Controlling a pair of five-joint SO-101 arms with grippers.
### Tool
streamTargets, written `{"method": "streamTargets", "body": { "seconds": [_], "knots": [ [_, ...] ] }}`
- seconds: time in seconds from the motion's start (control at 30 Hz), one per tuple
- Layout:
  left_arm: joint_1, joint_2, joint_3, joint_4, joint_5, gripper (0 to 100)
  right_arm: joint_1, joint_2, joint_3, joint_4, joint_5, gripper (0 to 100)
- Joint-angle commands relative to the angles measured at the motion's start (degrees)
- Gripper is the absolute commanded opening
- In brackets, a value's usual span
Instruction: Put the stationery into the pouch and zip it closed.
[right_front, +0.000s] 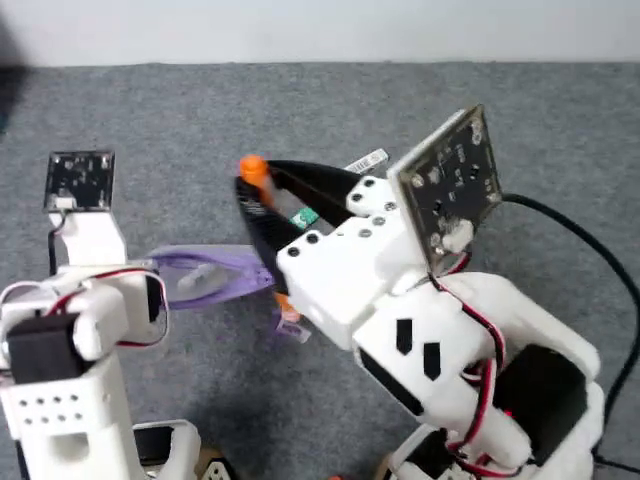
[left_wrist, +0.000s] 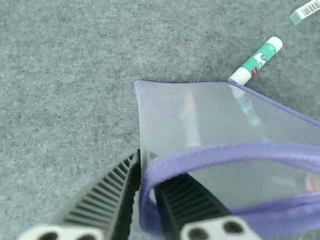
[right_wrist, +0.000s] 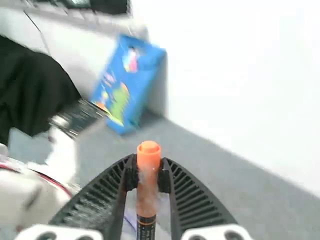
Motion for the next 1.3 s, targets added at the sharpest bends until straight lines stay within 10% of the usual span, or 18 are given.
{"method": "streamTargets", "body": {
  "seconds": [0.0, 0.53, 0.77, 0.97, 1.27],
  "knots": [
    [-0.18, 2.20, -4.44, -0.88, 1.93, 1, -2.77, 0.22, 2.20, -8.04, -0.35, 0.8],
    [-0.26, 3.96, -4.70, -0.70, 3.87, 1, -3.12, 1.27, 28.13, -38.02, 4.40, 0.8],
    [-0.09, 3.96, -4.70, -0.70, 5.36, 1, -4.09, -3.56, 36.31, -34.95, 4.66, 2.6],
    [-0.09, 3.96, -4.70, -0.70, 5.36, 1, -4.09, -6.46, 36.48, -26.51, 4.40, 22.9],
    [-0.26, 3.96, -4.70, -0.62, 5.36, 1, 3.21, -9.36, 31.82, -16.48, 4.13, 12.5]
  ]
}}
